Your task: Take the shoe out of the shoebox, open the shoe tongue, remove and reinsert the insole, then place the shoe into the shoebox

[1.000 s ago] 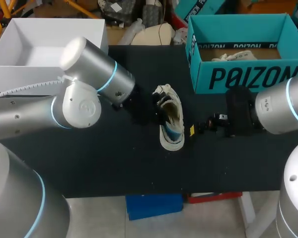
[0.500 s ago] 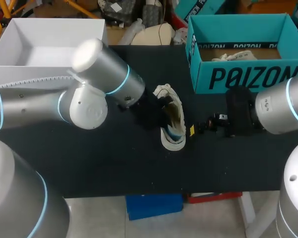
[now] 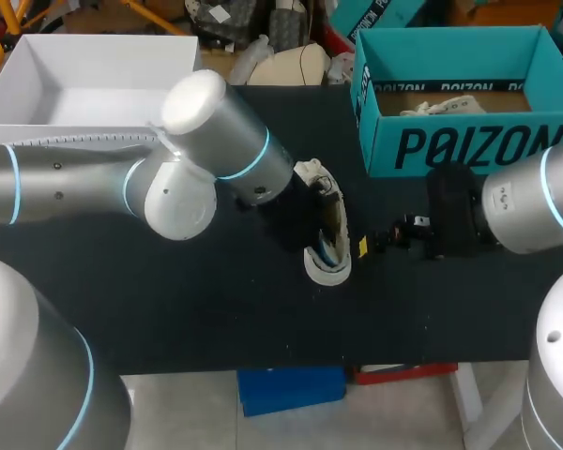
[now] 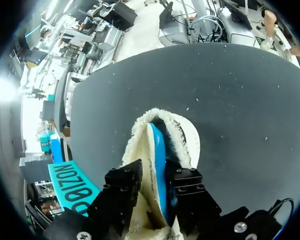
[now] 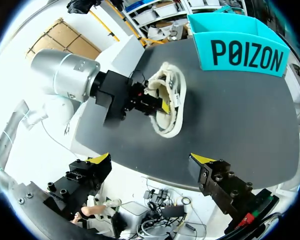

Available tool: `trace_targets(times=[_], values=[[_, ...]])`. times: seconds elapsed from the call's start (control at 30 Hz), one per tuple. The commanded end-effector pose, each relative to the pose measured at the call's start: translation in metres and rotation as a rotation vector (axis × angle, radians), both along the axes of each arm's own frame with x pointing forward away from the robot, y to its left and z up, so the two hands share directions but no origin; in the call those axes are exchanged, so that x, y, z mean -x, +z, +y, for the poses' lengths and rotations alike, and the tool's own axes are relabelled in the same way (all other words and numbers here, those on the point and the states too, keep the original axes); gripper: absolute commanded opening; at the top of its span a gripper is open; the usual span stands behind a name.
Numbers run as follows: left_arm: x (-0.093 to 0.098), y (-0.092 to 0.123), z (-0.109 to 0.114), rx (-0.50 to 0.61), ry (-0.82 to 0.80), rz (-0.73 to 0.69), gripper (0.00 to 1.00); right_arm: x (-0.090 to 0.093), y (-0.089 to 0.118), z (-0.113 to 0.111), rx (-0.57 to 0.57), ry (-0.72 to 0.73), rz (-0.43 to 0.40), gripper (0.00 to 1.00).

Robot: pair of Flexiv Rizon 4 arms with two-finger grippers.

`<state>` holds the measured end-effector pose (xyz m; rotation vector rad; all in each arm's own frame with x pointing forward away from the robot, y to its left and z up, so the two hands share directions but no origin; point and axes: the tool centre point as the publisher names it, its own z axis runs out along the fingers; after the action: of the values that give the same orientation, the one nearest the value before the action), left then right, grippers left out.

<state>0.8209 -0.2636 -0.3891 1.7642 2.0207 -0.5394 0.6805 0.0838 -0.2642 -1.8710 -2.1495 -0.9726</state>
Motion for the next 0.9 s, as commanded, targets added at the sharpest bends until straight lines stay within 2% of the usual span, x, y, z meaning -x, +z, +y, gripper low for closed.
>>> trace_targets(times=[0.03,0.2,0.23,0.3,0.33,0.37,0.4,0.63,0.9], values=[[0.005,0.022,0.019,0.030,0.000,0.011,1.00,0.000,0.000,0.002,0.003,-0.002,0.001,1.00],[0.007,0.040,0.026,0.043,0.010,0.008,1.00,0.000,0.000,0.002,0.003,-0.002,0.001,1.00],[0.007,0.042,0.027,0.044,0.011,0.008,0.95,0.000,0.000,0.002,0.003,-0.002,0.001,1.00],[0.007,0.043,0.026,0.030,0.016,-0.020,0.72,0.000,0.000,0.002,0.003,-0.002,0.001,1.00],[0.007,0.042,0.024,0.019,0.015,-0.030,0.48,0.000,0.000,0.002,0.003,-0.002,0.001,1.00],[0.007,0.041,0.023,-0.001,0.008,-0.046,0.30,0.000,0.000,0.002,0.003,-0.002,0.001,1.00],[0.008,0.039,0.021,-0.029,0.001,-0.074,0.00,0.000,0.000,0.002,0.003,-0.002,0.001,1.00],[0.010,0.031,0.015,-0.132,-0.025,-0.165,0.00,0.000,0.000,0.002,0.003,-0.002,0.001,1.00],[0.012,0.023,0.011,-0.184,-0.045,-0.160,0.00,0.000,0.000,0.002,0.003,-0.002,0.001,1.00]])
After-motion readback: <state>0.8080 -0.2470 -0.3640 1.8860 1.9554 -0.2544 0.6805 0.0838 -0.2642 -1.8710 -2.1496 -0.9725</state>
